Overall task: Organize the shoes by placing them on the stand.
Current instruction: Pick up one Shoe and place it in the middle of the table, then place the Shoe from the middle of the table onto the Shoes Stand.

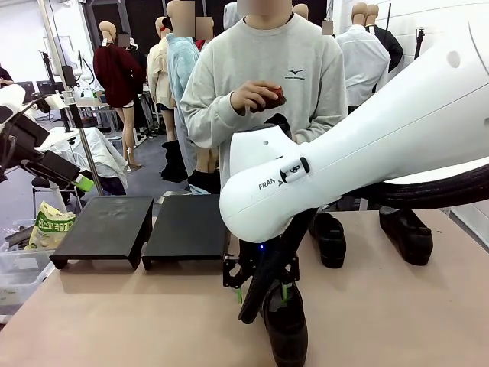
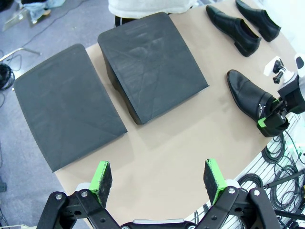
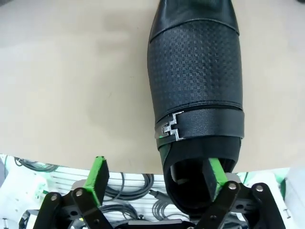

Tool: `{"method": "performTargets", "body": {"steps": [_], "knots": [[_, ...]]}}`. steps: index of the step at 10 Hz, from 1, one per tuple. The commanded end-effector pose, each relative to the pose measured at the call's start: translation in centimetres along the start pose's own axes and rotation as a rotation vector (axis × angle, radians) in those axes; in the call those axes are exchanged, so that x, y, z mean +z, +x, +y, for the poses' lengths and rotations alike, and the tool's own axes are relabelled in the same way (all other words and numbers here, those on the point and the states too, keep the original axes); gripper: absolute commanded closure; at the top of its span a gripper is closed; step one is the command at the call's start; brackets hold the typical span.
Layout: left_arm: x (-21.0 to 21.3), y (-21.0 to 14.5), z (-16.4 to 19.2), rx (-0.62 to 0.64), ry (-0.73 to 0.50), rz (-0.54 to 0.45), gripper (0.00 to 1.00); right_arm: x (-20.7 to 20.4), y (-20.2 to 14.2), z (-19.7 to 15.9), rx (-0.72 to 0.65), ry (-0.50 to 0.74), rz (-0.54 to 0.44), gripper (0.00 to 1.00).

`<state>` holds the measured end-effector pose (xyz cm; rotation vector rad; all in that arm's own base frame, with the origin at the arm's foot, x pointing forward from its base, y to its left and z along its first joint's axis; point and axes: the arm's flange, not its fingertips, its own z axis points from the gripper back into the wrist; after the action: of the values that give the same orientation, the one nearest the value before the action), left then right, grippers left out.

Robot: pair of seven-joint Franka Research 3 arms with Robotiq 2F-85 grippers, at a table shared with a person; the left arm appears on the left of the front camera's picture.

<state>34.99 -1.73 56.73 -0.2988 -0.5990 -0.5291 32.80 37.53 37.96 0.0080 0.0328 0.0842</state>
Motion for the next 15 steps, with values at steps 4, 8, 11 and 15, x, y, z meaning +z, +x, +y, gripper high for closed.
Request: {"method": "performTargets", "body": {"steps": [4,8,11,15], "knots": [[0.1,0.0,0.2,0.000,-0.009,-0.003,0.00,-0.2,-0.2,-0.1,0.004,-0.004,0.002,0.00],[0.1,0.0,0.2,0.000,-0.009,-0.003,0.00,-0.2,-0.2,-0.1,0.004,-0.004,0.002,0.00],[0.1,0.0,0.2,0.000,-0.009,-0.003,0.00,6.3,-0.7,-2.6,0.055,-0.005,-0.138,0.00],[0.1,0.0,0.2,0.000,-0.009,-0.003,0.00,10.5,0.6,-12.0,0.088,-0.092,-0.117,0.00]]}}
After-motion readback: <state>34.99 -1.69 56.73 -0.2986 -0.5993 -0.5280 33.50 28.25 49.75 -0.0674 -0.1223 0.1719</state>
